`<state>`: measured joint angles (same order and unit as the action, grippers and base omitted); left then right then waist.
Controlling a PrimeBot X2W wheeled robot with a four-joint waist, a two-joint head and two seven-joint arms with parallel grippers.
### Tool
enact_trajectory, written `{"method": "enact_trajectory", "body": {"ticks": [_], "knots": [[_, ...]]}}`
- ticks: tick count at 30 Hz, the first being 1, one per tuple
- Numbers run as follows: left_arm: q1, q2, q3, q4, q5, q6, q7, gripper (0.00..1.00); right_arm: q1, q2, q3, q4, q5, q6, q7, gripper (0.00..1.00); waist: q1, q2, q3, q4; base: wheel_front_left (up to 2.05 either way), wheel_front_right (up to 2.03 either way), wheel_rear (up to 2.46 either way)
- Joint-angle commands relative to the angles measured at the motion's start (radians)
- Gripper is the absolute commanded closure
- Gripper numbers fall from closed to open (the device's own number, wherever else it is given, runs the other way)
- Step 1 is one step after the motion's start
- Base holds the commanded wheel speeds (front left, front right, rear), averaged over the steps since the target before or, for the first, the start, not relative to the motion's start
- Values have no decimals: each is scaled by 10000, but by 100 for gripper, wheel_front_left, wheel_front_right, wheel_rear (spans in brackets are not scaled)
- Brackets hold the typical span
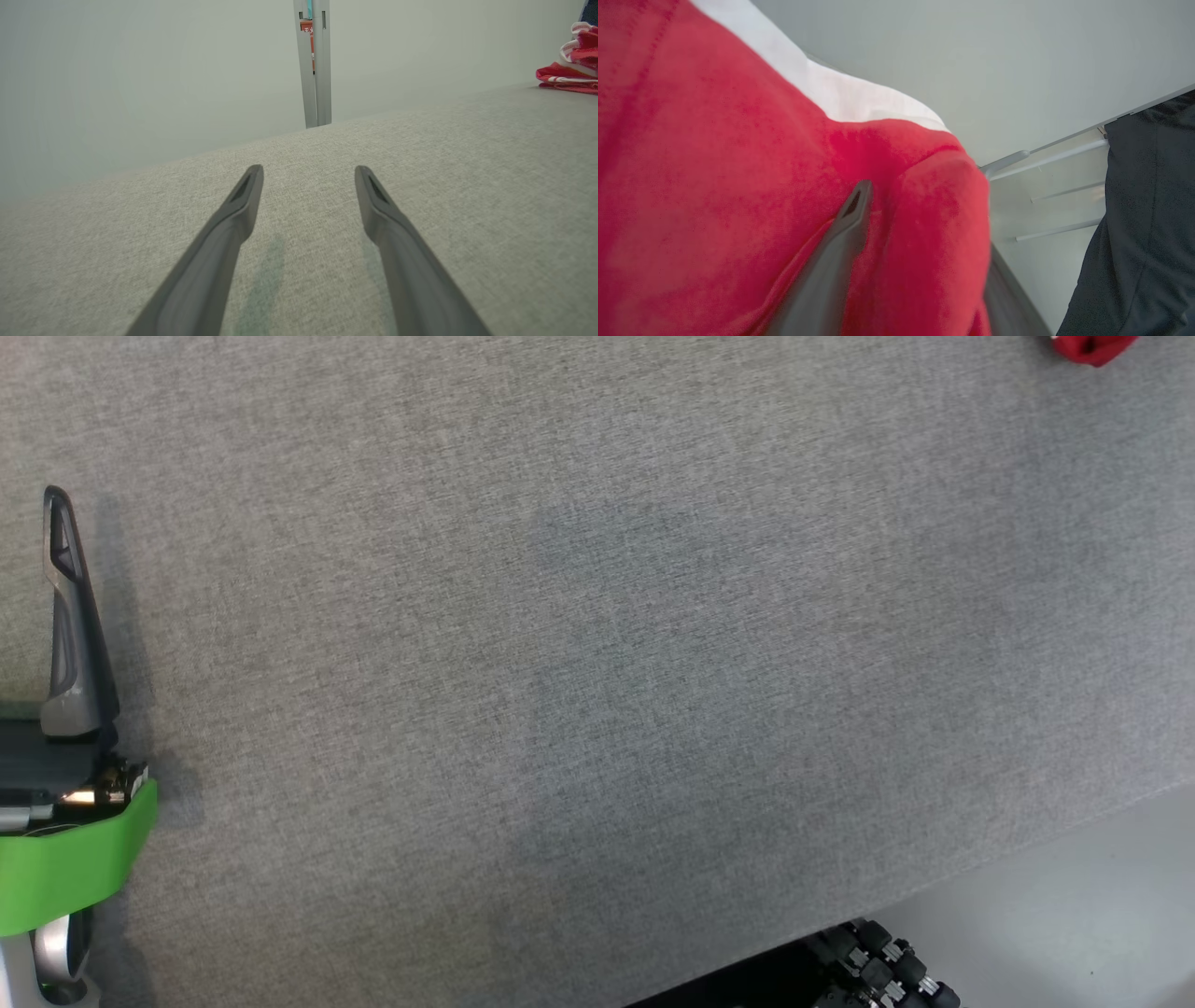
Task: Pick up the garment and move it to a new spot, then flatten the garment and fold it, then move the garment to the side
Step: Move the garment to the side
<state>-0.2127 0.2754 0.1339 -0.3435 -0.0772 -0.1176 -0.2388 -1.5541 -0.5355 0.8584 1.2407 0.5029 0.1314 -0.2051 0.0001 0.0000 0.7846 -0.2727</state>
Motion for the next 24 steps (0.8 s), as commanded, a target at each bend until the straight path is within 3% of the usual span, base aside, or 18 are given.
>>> {"method": "enact_trajectory", "body": {"ticks": [1, 9, 17, 24], "knots": [[-49, 32, 41, 204, -92, 48, -6, 0, -132, 9, -109, 152, -39, -16, -146, 0, -1, 0, 88, 98, 0, 0, 0], [113, -94, 115, 767, -200, 169, -143, 0, -23, 144, -832, 319, -330, -16, -602, 0, -1, 0, -575, 158, 0, 0, 0], [455, -480, 255, 1383, -445, 321, -266, 0, 1545, 335, -3077, -2578, -962, -16, -593, 0, -1, 0, -1966, 395, 0, 0, 0], [1080, -959, 602, 1771, -567, 345, -265, 0, 3965, 1376, -4794, -4886, -2129, -14, -595, 0, -1, 0, -3302, 685, 0, 0, 0]]}}
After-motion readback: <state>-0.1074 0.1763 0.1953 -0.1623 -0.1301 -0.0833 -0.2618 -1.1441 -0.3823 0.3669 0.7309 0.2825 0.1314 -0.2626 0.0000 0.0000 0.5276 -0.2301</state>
